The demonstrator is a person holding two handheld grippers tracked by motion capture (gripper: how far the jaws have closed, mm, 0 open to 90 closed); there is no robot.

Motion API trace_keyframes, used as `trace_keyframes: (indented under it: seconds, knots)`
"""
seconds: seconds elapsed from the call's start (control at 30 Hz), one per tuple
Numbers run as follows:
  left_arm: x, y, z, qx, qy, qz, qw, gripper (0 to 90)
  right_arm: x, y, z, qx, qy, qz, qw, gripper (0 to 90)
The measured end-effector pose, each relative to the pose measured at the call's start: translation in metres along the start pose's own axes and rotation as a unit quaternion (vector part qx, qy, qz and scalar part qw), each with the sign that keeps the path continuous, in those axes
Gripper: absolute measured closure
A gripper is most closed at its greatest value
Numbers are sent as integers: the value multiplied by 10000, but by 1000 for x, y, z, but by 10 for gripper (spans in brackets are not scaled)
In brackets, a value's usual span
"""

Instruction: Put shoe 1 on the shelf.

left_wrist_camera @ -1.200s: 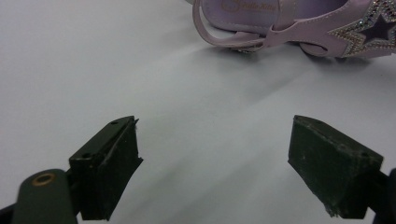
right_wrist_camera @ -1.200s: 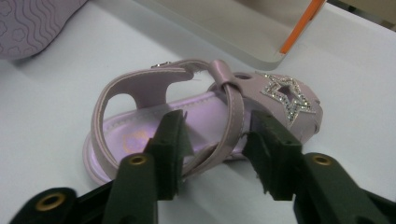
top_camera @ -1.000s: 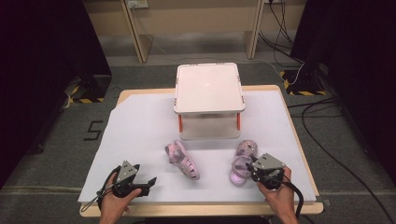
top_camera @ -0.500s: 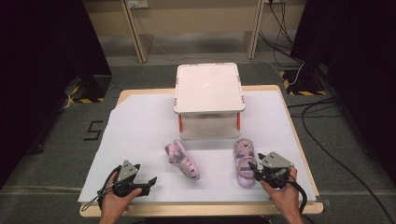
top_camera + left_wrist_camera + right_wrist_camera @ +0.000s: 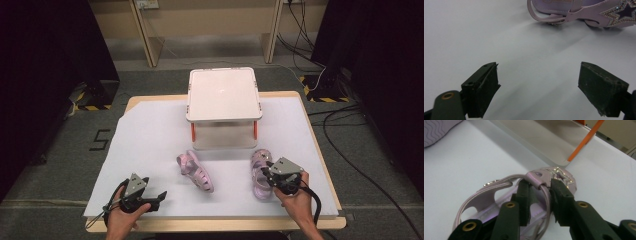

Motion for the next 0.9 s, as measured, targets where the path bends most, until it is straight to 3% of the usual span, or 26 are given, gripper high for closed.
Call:
trace_keyframes:
  seconds: [0.07, 0.2, 0.33, 0.43, 0.9]
  knots:
    - [1, -1, -1, -11, -23, 15, 10000, 159, -1, -2, 2, 95, -50, 23, 9999, 741]
    - [3, -3, -2, -19, -51, 23, 10000, 160, -4, -8, 5, 63, 65, 202, 9998, 775]
    - [4, -4, -2, -24, -69, 24, 10000, 160, -8, -18, 5, -66, 156, 414, 9990, 793]
    - [4, -3, -2, -26, -61, 14, 10000, 160, -11, -25, 6, -84, 66, 538, 9985, 793]
    - [4, -3, -2, -31, -34, 6, 10000, 162, -21, -50, 5, -369, 144, 882, 9953, 792]
Point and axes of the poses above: each handheld gripper's, and its own axes: y roughly forward along the jaws, x roughly out of its underside, z roughly to its right, the point moved 7 cm from there along y, roughly forward along the jaws, and after that the axes turned 13 degrees about -z, right-handed, at the moved point
